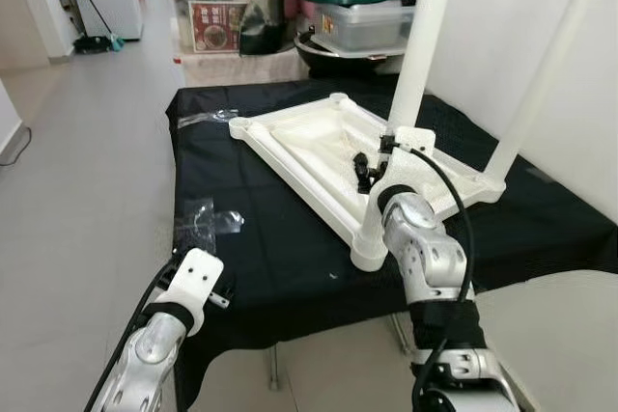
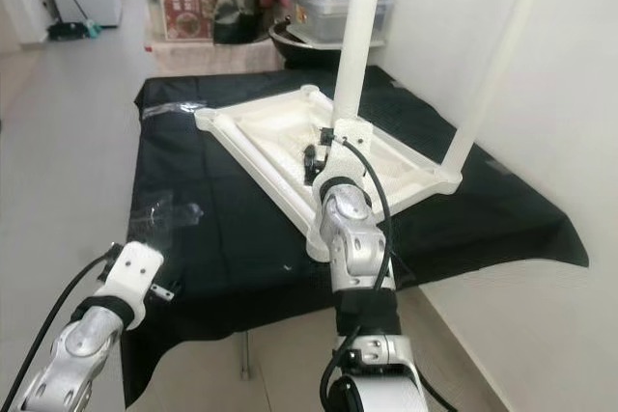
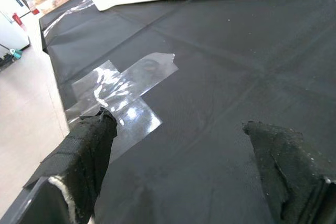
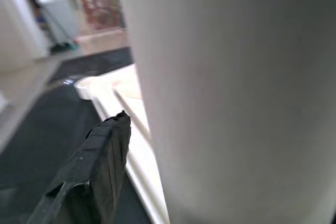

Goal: Building children table

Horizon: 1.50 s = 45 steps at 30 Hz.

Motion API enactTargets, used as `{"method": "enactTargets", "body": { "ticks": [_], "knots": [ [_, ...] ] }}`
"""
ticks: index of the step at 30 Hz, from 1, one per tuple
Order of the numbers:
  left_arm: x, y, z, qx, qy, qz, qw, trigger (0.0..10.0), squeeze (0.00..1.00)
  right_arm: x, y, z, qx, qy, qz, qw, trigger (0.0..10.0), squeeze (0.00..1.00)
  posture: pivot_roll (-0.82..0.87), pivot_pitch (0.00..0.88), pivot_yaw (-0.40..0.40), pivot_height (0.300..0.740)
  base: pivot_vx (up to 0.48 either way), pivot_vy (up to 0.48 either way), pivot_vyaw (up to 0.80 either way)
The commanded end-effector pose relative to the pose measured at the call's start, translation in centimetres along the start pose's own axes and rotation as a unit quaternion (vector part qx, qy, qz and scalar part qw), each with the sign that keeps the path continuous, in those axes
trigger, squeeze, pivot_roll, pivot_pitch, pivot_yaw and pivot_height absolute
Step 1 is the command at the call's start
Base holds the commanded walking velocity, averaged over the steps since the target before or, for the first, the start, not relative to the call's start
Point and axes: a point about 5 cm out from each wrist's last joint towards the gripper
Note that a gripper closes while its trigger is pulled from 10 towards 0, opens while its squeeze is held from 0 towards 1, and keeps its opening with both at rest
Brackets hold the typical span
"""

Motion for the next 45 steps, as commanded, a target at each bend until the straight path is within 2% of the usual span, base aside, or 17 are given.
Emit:
{"method": "enactTargets", "body": {
  "ticks": [1, 3, 8, 10, 13, 17, 21, 22, 23, 24, 28, 31, 32, 34, 42, 44, 45],
  "knots": [
    [-0.3, 0.0, 0.3, -0.002, -0.002, -0.009, 1.000, 10.0, 0.00, 2.0, -0.3, -0.9, 0.056, 0.012, 0.030, 0.998, 10.0, 0.16, 0.07, 0.000, -0.053, 0.740, 0.000, 0.000, 0.00],
    [-0.3, 0.1, 0.3, -0.002, -0.001, -0.009, 1.000, 10.0, 0.00, 2.8, -0.5, -0.8, 0.097, 0.003, 0.053, 0.994, 10.0, 0.00, 0.07, 0.000, -0.053, 0.740, 0.000, 0.000, 0.00],
    [-0.4, 0.1, 0.4, -0.002, -0.001, -0.010, 1.000, 10.0, 0.00, 3.7, -0.3, -0.6, 0.169, -0.003, 0.087, 0.982, 10.0, 0.00, 0.07, 0.000, -0.058, 0.740, 0.000, 0.000, 0.00],
    [-0.5, 0.1, 0.4, -0.002, -0.001, -0.010, 1.000, 10.0, 0.00, 4.2, 0.2, -0.4, 0.240, 0.008, 0.115, 0.964, 10.0, 0.00, 0.09, 0.000, -0.064, 0.740, 0.000, 0.000, 0.00],
    [-0.5, 0.0, 0.2, 0.000, -0.001, -0.011, 1.000, 10.0, 0.00, 3.1, 2.0, -1.4, 0.432, 0.086, 0.138, 0.887, 10.0, 0.00, 0.09, 0.000, -0.067, 0.740, 0.000, 0.000, 0.00],
    [-0.5, 0.0, 0.3, -0.001, 0.000, -0.011, 1.000, 10.0, 0.00, 2.3, 1.8, -2.5, 0.461, 0.101, 0.128, 0.872, 10.0, 0.00, 0.11, 0.000, -0.069, 0.740, 0.000, 0.000, 0.00],
    [-0.4, 0.0, 0.3, -0.002, -0.001, -0.010, 1.000, 10.0, 0.00, 2.0, 1.6, -3.3, 0.483, 0.114, 0.125, 0.859, 7.0, 0.00, 0.11, 0.000, -0.069, 0.740, 0.000, 0.000, 0.00],
    [-0.4, 0.0, 0.3, -0.003, -0.002, -0.010, 1.000, 10.0, 0.00, 1.9, 1.4, -3.7, 0.489, 0.118, 0.124, 0.855, 4.7, 0.00, 0.11, 0.000, -0.070, 0.740, 0.000, 0.000, 0.00],
    [-0.4, 0.1, 0.2, -0.002, -0.002, -0.011, 1.000, 10.0, 0.00, 1.9, 1.1, -4.0, 0.488, 0.119, 0.122, 0.856, 4.1, 0.00, 0.11, 0.000, -0.071, 0.740, 0.000, 0.000, 0.00],
    [-0.4, 0.1, 0.2, -0.001, -0.003, -0.011, 1.000, 10.0, 0.00, 1.9, 0.4, -3.9, 0.472, 0.117, 0.112, 0.867, 0.0, 0.00, 0.11, 0.000, -0.074, 0.740, 0.000, 0.000, 0.00],
    [-0.6, 0.3, 0.2, -0.001, -0.002, -0.013, 1.000, 10.0, 0.00, 1.7, -1.8, -2.2, 0.357, 0.106, 0.079, 0.924, 0.0, 0.00, 0.11, 0.000, -0.075, 0.740, 0.000, 0.000, 0.00],
    [-0.6, 0.4, 0.3, -0.001, -0.002, -0.013, 1.000, 10.0, 0.00, 1.5, -2.1, -1.7, 0.331, 0.107, 0.071, 0.935, 0.0, 0.00, 0.11, 0.000, -0.075, 0.740, 0.000, 0.000, 0.00],
    [-0.8, 0.5, 0.3, -0.002, -0.001, -0.015, 1.000, 10.0, 0.00, 0.7, -2.7, -0.2, 0.234, 0.101, 0.038, 0.966, 0.0, 0.00, 0.10, 0.000, -0.069, 0.740, 0.000, 0.000, 0.00],
    [-0.9, 0.6, 0.3, -0.002, -0.001, -0.017, 1.000, 10.0, 0.00, 0.0, -3.0, 1.0, 0.155, 0.101, 0.011, 0.983, 0.0, 0.00, 0.10, 0.000, -0.066, 0.740, 0.000, 0.000, 0.00],
    [-0.7, 0.2, 0.7, -0.009, 0.000, -0.015, 1.000, 10.0, 0.00, -4.7, -0.1, 2.6, -0.097, 0.106, -0.082, 0.986, 0.0, 0.00, 0.10, 0.000, -0.070, 0.740, 0.000, 0.000, 0.00],
    [-0.7, 0.2, 0.8, -0.008, 0.000, -0.015, 1.000, 10.0, 0.00, -4.8, 0.5, 1.6, -0.095, 0.100, -0.080, 0.987, 1.1, 0.00, 0.10, 0.000, -0.067, 0.740, 0.000, 0.000, 0.00],
    [-0.7, 0.2, 0.8, -0.008, 0.000, -0.015, 1.000, 10.0, 0.00, -4.7, 0.6, 0.3, -0.063, 0.101, -0.079, 0.990, 10.0, 0.00, 0.10, 0.000, -0.068, 0.740, 0.000, 0.000, 0.00]
  ]
}}
Point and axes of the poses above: a point about 5 cm out from each wrist's last joint towards the gripper, its own y axis pointing back from the gripper into the wrist, its own x axis along the axis of the wrist's last joint, z = x × y, and after that the axes turned 13 degrees about y, right-handed
